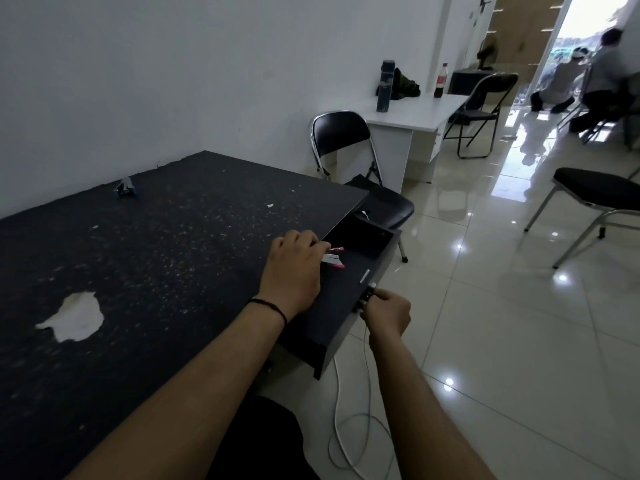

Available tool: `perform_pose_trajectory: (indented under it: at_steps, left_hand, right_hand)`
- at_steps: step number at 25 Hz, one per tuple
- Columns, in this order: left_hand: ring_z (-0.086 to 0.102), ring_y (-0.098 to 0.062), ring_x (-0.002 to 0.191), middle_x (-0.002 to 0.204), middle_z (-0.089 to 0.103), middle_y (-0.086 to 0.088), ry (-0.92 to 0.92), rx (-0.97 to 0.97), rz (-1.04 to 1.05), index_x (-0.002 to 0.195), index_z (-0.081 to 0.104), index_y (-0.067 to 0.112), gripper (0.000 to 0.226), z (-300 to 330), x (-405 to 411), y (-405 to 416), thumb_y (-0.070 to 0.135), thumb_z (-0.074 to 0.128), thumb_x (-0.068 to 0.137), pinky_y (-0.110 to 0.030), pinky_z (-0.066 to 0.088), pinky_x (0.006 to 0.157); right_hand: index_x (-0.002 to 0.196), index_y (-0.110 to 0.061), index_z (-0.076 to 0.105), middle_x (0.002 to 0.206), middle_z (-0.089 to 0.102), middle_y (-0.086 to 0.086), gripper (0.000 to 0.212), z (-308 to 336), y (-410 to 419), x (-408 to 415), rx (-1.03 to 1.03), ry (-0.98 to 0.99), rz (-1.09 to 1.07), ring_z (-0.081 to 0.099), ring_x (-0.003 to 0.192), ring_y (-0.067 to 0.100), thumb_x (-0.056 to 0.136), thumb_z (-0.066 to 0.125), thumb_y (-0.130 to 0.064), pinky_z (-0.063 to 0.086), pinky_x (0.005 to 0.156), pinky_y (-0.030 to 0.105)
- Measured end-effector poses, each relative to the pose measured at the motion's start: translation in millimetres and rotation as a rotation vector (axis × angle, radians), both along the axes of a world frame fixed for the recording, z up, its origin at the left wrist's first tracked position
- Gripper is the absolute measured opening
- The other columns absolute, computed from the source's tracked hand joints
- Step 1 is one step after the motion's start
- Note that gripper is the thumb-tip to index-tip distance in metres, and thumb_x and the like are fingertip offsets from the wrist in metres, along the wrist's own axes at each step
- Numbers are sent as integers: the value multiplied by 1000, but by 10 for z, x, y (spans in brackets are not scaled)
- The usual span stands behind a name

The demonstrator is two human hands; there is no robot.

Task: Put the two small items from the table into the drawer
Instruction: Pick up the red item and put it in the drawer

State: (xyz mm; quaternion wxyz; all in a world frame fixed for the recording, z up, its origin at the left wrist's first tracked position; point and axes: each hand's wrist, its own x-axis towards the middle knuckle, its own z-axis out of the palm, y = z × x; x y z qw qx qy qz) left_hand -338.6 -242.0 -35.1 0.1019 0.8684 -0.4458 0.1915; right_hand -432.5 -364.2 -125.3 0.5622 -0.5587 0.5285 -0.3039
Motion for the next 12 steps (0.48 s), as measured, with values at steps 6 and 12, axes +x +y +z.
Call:
perform_pose_trajectory:
  at_steps: [6,12]
  left_hand:
    - [50,-25,119,124,58,-2,-158,271,-113,124,62,21,34,56,-73,-217,17,47,93,-47,24,114]
    - [53,-24,119,105,68,-2,-181,563,-109,110,68,17,27,-137,-115,-436,17,43,100,-60,1,121]
  right_hand:
    - [71,-22,68,76,70,7,41,-72,-37,-82,78,-6,61,74,75,31,85,51,13,65,73,44]
    - [76,-18,69,83,71,9,36,-13,-140,-136,58,9,124,74,74,28,85,54,13,58,55,29]
